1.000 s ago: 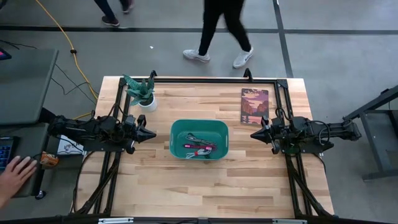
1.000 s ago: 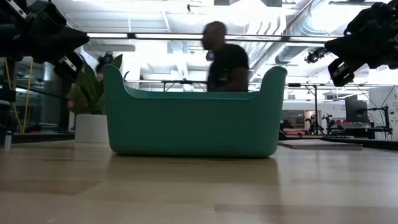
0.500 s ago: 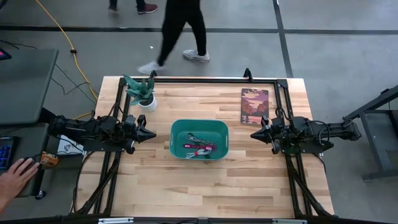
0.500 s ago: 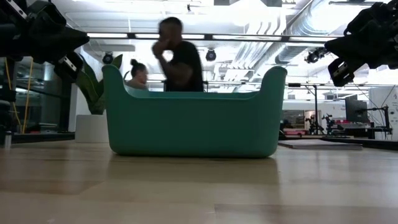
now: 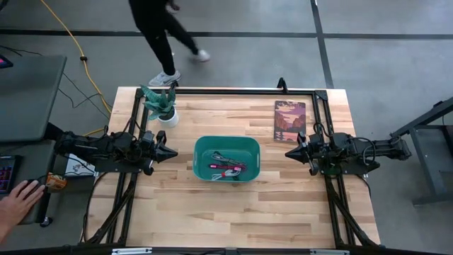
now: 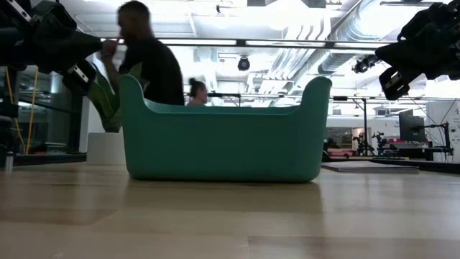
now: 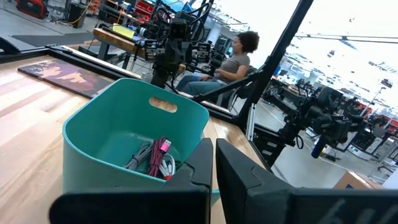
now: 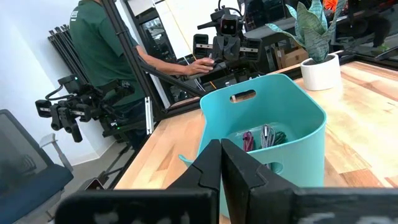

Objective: Pick and place USB-C Cables
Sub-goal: Return to Home Position

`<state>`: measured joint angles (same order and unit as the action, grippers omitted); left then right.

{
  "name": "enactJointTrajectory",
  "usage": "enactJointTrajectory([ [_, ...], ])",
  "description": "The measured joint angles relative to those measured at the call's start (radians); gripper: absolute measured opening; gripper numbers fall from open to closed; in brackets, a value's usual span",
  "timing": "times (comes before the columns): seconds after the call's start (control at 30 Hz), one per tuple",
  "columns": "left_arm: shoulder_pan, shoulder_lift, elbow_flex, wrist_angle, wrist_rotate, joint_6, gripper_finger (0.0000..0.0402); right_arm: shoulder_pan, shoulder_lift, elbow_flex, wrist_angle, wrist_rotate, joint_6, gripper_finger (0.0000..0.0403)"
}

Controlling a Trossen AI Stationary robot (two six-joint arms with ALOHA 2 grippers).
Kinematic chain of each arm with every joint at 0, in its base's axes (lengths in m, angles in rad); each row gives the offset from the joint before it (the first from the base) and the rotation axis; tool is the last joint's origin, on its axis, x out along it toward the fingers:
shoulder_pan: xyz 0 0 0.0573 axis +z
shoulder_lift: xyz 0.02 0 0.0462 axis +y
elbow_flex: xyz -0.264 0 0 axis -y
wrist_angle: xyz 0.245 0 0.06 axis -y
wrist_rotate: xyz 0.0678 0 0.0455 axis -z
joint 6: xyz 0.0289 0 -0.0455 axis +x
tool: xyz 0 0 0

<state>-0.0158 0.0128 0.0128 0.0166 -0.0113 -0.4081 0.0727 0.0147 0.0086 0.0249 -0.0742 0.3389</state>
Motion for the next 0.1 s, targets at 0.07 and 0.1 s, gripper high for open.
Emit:
enactJointTrajectory([
  [0.07,0.000,0.000,0.000,0.000,0.000,0.000,0.0001,0.000,0.000,0.000,0.000,0.000,0.000,0.0000],
  [0.1,0.000,0.000,0.000,0.000,0.000,0.000,0.0001,0.000,0.000,0.000,0.000,0.000,0.000,0.0000],
])
